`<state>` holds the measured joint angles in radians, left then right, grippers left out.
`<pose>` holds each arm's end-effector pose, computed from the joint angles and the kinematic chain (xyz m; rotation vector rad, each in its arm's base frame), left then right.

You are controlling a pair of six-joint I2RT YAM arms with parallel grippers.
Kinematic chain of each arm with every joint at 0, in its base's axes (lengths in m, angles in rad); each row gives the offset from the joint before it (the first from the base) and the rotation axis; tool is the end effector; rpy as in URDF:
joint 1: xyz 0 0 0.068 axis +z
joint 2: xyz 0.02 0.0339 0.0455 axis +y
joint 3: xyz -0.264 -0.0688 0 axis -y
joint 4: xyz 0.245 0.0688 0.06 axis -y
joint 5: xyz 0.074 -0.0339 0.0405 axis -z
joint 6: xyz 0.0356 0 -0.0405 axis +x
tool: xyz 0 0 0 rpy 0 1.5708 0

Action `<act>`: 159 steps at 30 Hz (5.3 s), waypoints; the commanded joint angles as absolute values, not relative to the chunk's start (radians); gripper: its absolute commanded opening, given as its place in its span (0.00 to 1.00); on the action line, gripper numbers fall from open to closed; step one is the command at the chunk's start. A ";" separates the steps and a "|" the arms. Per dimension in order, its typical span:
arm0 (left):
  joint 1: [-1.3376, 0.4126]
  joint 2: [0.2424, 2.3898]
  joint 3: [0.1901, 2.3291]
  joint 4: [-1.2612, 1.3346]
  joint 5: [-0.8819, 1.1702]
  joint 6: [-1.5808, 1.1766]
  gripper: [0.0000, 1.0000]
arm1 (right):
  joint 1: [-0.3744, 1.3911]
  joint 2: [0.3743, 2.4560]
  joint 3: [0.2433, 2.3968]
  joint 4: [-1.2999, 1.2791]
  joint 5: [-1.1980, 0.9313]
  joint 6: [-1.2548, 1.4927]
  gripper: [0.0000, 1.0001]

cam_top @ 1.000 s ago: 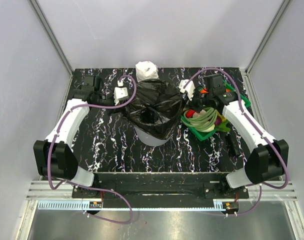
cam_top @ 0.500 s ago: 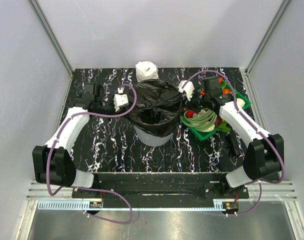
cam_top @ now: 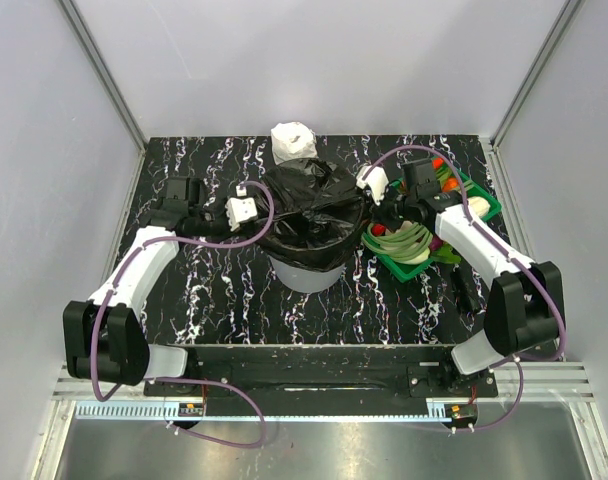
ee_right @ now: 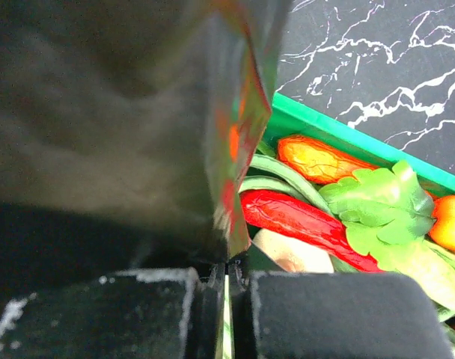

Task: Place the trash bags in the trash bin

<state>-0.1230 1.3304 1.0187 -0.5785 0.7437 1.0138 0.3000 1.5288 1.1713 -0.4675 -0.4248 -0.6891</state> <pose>0.2668 -0.0573 0.2740 1.4357 1.6852 -0.4373 0.3125 0.1120 0.2696 -1.2716 1.9463 0.3150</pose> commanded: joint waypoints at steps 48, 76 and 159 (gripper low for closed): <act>-0.009 1.287 0.738 -0.238 0.787 1.223 0.00 | 0.195 1.672 1.143 -0.439 -0.434 -0.555 0.00; -0.017 1.318 0.654 -0.206 0.617 1.385 0.00 | 0.195 1.654 1.049 -0.397 -0.307 -0.575 0.00; -0.239 1.539 0.500 0.061 0.058 1.557 0.00 | 0.239 1.704 0.828 -0.224 0.057 -0.772 0.00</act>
<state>-0.2527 1.5097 0.5156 0.1524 0.1654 1.5463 0.2707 1.6470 0.8932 -0.1024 -0.1333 -0.7197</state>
